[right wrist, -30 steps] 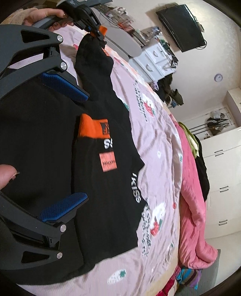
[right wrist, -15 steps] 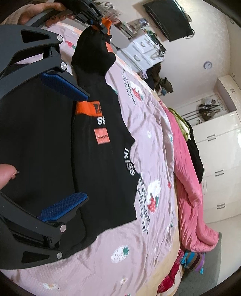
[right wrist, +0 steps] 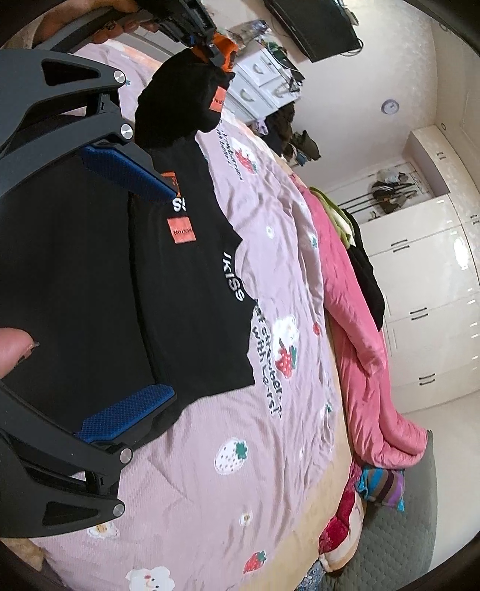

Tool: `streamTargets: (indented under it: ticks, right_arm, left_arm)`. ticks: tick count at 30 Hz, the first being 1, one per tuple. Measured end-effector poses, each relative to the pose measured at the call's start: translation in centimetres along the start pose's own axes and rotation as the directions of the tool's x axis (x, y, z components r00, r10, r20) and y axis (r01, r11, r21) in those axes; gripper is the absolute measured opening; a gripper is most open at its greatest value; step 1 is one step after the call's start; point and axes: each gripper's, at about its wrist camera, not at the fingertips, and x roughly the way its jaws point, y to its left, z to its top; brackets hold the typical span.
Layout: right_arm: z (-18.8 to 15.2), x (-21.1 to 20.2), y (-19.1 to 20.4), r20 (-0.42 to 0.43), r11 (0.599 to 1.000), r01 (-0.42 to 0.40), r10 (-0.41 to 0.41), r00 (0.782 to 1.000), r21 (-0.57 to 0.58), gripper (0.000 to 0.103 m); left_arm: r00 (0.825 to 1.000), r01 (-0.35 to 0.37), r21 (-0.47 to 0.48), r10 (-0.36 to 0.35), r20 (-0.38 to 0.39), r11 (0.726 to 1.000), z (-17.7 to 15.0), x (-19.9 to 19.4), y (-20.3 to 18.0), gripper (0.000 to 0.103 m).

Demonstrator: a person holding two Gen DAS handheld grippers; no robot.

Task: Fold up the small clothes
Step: 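Carry the sleeve across the sweater body and open the left gripper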

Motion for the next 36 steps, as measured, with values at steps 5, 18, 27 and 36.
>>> streamTargets:
  ticks: [5,18,27,36]
  right_arm:
    - [0.1,-0.6,-1.7,0.015,0.999,0.025,-0.025,1.000,0.031,0.099]
    - [-0.4,-1.5,-7.9,0.023,0.981,0.103,-0.108,0.994,0.165,0.099]
    - [-1.1,-0.8,-9.5,-0.004,0.974,0.125,-0.126,0.992,0.191,0.099]
    - [-1.4,-0.2,-10.1,-0.015,0.969,0.143,-0.143,0.990,0.201,0.099]
  left_arm:
    - [0.998,0.040,0.026,-0.039,-0.047,0.999,-0.5,1.9,-2.3,0.002]
    - [0.977,0.124,0.103,-0.103,-0.188,0.987,-3.7,7.1,-8.1,0.002]
    - [0.947,0.178,0.132,-0.134,-0.290,0.975,-6.5,10.6,-11.1,0.002]
    - [0.905,0.245,0.165,-0.165,-0.391,0.955,-9.3,12.8,-13.1,0.003]
